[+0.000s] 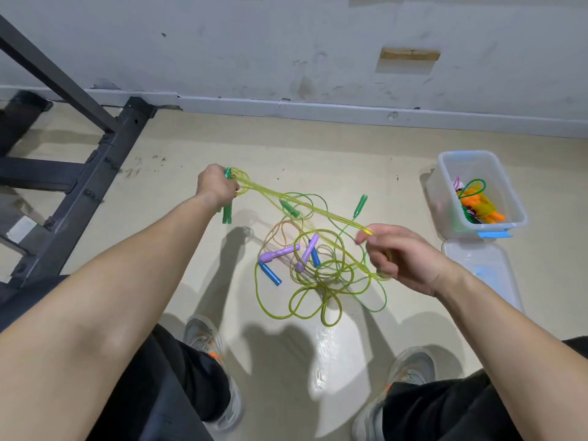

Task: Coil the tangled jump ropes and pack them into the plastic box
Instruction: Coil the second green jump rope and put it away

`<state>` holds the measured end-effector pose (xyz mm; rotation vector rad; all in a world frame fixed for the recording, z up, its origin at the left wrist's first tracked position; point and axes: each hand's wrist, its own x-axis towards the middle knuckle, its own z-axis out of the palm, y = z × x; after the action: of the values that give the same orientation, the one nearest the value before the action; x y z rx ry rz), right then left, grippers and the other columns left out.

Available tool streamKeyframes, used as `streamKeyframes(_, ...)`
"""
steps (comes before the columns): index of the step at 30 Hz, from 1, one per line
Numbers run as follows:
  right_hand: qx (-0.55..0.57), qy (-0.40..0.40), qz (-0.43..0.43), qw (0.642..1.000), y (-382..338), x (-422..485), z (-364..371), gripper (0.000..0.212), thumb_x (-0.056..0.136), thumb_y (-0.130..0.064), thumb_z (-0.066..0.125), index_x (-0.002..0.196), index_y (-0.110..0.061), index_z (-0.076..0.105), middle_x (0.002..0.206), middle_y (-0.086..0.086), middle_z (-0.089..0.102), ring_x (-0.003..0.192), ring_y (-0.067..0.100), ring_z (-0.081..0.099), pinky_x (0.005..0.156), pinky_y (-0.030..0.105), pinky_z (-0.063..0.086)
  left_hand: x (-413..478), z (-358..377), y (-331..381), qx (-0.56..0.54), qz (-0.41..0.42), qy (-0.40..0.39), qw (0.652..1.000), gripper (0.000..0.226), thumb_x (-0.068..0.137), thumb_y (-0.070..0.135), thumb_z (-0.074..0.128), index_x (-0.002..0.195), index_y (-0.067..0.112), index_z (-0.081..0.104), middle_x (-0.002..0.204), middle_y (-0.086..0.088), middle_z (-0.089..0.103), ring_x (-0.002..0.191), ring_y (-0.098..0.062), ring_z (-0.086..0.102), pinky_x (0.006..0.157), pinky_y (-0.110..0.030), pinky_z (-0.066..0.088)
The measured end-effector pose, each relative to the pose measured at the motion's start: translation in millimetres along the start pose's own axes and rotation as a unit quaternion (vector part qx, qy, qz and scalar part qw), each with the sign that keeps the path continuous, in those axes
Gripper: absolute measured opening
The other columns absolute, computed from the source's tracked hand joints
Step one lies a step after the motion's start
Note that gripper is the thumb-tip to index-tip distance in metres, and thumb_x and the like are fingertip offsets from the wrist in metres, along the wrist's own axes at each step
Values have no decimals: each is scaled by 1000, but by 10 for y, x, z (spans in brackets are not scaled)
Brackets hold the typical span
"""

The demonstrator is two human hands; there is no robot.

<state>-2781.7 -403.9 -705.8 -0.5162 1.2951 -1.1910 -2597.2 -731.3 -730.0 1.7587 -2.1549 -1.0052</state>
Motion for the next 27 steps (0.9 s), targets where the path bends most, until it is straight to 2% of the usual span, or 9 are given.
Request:
streamKeyframes(3,74,57,-32,995,43,-6,-25,5,85,-10,64,85,-5,64,43,-7,24,40,11,25,76,31,41,57,12,-70,-72,-20,-65,995,2,88,5,68,87,5,68,97,-24,73,73,-30,67,76,-48,61)
streamKeyframes(5,112,100,-8,989,45,-6,-78,8,91,-13,59,89,-7,63,47,-8,23,38,8,20,59,25,43,73,12,-105,-88,-23,-89,992,3,89,2,68,87,3,68,99,-26,73,68,-29,67,77,-44,62)
streamKeyframes(6,84,127,12,988,32,0,-111,11,94,-13,55,88,-8,64,50,-8,24,40,8,18,47,22,30,75,3,-123,-77,-17,-94,992,2,90,2,67,88,2,68,95,-25,73,65,-28,67,69,-37,62)
streamKeyframes(8,-121,198,43,972,64,32,-205,20,95,-15,55,79,-11,67,54,-4,30,45,12,22,47,23,16,48,-6,-133,-55,-11,-108,993,2,90,2,66,90,1,68,86,-20,70,63,-28,65,64,-35,61)
streamKeyframes(11,-450,198,116,863,230,93,-260,27,92,-27,61,72,-13,73,65,4,62,61,21,54,59,33,43,7,4,-107,-10,3,-119,993,3,89,5,67,87,4,67,83,-19,72,68,-30,67,76,-45,58)
streamKeyframes(15,-504,152,174,832,363,148,-233,22,91,-33,60,79,-18,71,85,0,71,89,23,65,82,33,50,-47,48,-39,-56,12,-127,990,11,92,2,63,83,7,63,91,-24,71,75,-33,69,85,-47,59)
streamKeyframes(20,-602,102,208,764,348,210,-41,57,91,-46,59,138,-14,53,139,14,54,130,33,48,104,39,43,-349,60,151,-181,23,-199,963,1,94,-1,64,95,0,64,85,-16,66,65,-22,67,66,-31,60)
streamKeyframes(24,-504,141,6,852,185,280,310,75,91,-40,64,156,-24,30,158,2,33,146,25,26,117,33,25,-801,157,419,-236,52,-296,924,9,94,-2,63,102,-3,66,84,-12,67,68,-21,68,66,-28,61)
streamKeyframes(27,-350,124,-125,920,-11,343,550,58,92,-39,65,145,-40,41,148,-15,46,140,7,37,112,26,28,-1118,240,526,-258,94,-353,894,10,95,1,61,103,3,67,88,-10,68,73,-20,68,72,-31,59)
